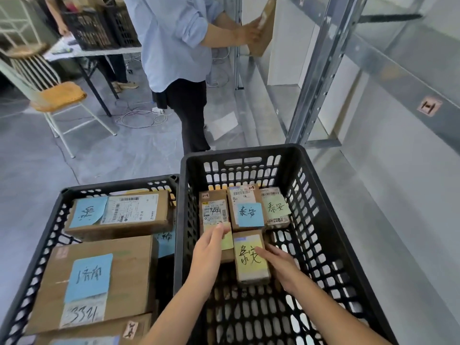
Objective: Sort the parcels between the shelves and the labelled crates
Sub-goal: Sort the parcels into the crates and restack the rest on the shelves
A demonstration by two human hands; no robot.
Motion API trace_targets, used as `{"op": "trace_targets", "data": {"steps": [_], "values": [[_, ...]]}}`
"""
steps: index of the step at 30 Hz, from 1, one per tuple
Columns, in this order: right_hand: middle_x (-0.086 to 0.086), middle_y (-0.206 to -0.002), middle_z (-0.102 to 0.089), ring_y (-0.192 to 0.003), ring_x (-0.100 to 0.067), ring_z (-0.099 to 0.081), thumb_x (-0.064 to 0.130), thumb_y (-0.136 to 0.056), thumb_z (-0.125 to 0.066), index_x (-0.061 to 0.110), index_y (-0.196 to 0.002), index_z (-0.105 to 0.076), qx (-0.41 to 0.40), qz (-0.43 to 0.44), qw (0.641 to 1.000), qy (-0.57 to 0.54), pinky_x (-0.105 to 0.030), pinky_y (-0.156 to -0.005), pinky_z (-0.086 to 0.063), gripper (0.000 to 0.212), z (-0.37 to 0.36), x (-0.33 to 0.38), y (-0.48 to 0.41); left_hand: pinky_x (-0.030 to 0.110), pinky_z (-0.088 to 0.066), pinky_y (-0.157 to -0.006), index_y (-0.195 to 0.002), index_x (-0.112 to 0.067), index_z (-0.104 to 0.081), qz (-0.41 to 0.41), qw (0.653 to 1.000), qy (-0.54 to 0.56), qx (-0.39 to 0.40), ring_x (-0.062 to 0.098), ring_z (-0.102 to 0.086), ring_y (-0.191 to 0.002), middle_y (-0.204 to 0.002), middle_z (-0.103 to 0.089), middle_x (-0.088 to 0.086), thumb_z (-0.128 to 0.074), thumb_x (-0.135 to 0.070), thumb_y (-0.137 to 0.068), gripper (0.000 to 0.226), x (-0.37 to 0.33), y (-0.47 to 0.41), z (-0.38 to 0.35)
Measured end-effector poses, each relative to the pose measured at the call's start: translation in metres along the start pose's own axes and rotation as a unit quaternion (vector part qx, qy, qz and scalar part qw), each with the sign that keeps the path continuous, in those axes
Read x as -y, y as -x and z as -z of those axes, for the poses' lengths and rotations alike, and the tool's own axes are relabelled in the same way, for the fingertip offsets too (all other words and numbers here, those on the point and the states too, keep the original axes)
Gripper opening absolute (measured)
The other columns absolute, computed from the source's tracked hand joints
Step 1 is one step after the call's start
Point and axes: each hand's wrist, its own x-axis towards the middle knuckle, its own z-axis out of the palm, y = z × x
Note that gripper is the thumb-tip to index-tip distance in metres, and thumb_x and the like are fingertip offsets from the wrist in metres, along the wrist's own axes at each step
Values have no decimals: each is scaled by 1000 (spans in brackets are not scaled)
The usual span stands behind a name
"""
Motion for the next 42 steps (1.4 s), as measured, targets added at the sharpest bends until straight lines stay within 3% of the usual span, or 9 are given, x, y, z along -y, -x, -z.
{"op": "trace_targets", "data": {"steps": [5, 8, 10, 17, 20, 25, 32, 37, 42], "values": [[12, -91, -78, -89, -7, -73, 42, -71, -84, 29, -104, -71, -49, 34, 994, 96, -23, -75, -56, 38, -6, 3, -1, 25, -43, -98, -104, -30, -72, -7, 1000, -20, 18, 4, -59, -113, -115, -69, -10, -44, -32, -102, 28, -1, 2, 1], [2, -110, -73, -98, -13, -69, 29, -90, -73, 21, -115, -69, -77, 57, 988, 120, -28, -80, -55, 27, -7, 18, 7, 4, -43, -73, -107, -30, -69, -32, 996, -61, 48, -8, -59, -103, -112, -68, -14, -48, -31, -102, 22, -3, 5, 2], [6, -113, -69, -99, -7, -64, 21, -97, -63, 31, -102, -71, -118, 116, 976, 142, -23, -75, -53, 14, -8, 36, 21, -2, -40, -65, -106, -29, -67, -56, 991, -101, 63, -9, -59, -99, -110, -67, -15, -51, -27, -102, 17, -9, 5, 7], [23, -114, -62, -111, 3, -56, 17, -100, -54, 41, -106, -67, -129, 265, 912, 284, -17, -86, -47, 28, -18, 91, 90, 5, -35, -80, -124, -25, -60, -198, 938, -264, 102, -2, -50, -113, -124, -59, -16, -51, -25, -101, 24, -42, 6, 31], [26, -113, -58, -106, 0, -60, 21, -100, -55, 39, -115, -65, -143, 276, 891, 330, -25, -88, -55, 25, -24, 97, 123, 7, -34, -89, -133, -25, -53, -260, 904, -314, 132, -2, -46, -117, -134, -54, -13, -50, -28, -102, 32, -50, 10, 36], [24, -114, -65, -110, 7, -58, 20, -99, -56, 42, -109, -67, -172, 256, 908, 284, -13, -85, -44, 26, -30, 75, 166, 21, -28, -113, -139, -28, -46, -332, 851, -357, 194, -2, -36, -133, -144, -46, -14, -48, -33, -102, 37, -37, 14, 55], [16, -132, -59, -123, 1, -50, 26, -100, -55, 29, -132, -60, -238, 246, 884, 319, -22, -103, -37, 32, -50, 38, 206, 22, -22, -114, -143, -22, -43, -395, 808, -380, 215, 7, -34, -138, -146, -45, -7, -49, -33, -102, 43, -34, 31, 74], [15, -141, -52, -116, 9, -47, 36, -101, -52, 33, -140, -52, -278, 276, 838, 379, -13, -95, -35, 39, -71, 31, 247, 21, -17, -116, -147, -22, -37, -446, 765, -399, 239, 10, -26, -144, -153, -35, -6, -47, -36, -102, 48, -42, 70, 81], [7, -146, -49, -128, -2, -43, 33, -101, -54, 24, -145, -46, -300, 311, 790, 434, -17, -100, -29, 46, -75, 26, 299, 14, -16, -108, -149, -24, -32, -481, 750, -390, 232, 5, -25, -144, -158, -26, -11, -46, -38, -102, 50, -51, 113, 77]]}}
